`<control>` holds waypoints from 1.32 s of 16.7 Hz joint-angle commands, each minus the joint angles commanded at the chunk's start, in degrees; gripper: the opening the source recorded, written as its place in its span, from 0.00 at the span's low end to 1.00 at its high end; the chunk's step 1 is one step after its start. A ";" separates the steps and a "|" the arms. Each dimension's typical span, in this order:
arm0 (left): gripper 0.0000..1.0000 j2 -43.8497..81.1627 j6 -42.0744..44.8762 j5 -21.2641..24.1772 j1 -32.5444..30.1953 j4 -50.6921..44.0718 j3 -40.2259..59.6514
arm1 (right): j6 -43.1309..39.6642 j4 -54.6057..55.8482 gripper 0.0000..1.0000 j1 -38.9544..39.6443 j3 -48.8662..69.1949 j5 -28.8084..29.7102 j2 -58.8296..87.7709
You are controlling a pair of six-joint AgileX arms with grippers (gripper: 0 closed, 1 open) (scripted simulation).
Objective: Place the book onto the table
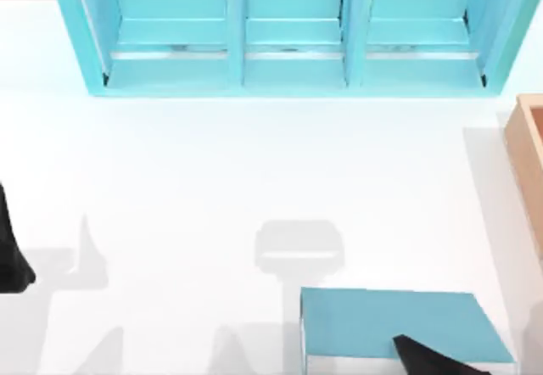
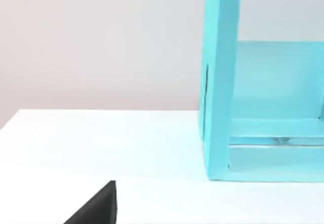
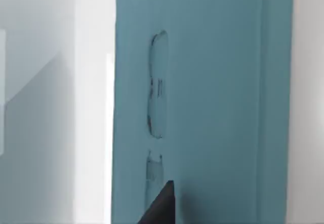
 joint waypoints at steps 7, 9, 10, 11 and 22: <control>1.00 0.00 0.00 0.00 0.00 0.00 0.00 | 0.00 0.00 1.00 0.00 0.00 0.00 0.00; 1.00 0.00 0.00 0.00 0.00 0.00 0.00 | 0.00 0.00 1.00 0.00 0.00 0.00 0.00; 1.00 0.00 0.00 0.00 0.00 0.00 0.00 | 0.00 0.00 1.00 0.00 0.00 0.00 0.00; 1.00 0.00 0.00 0.00 0.00 0.00 0.00 | 0.00 0.00 1.00 0.00 0.00 0.00 0.00; 1.00 0.00 0.00 0.00 0.00 0.00 0.00 | 27.03 -26.77 1.00 18.53 10.78 1.44 11.28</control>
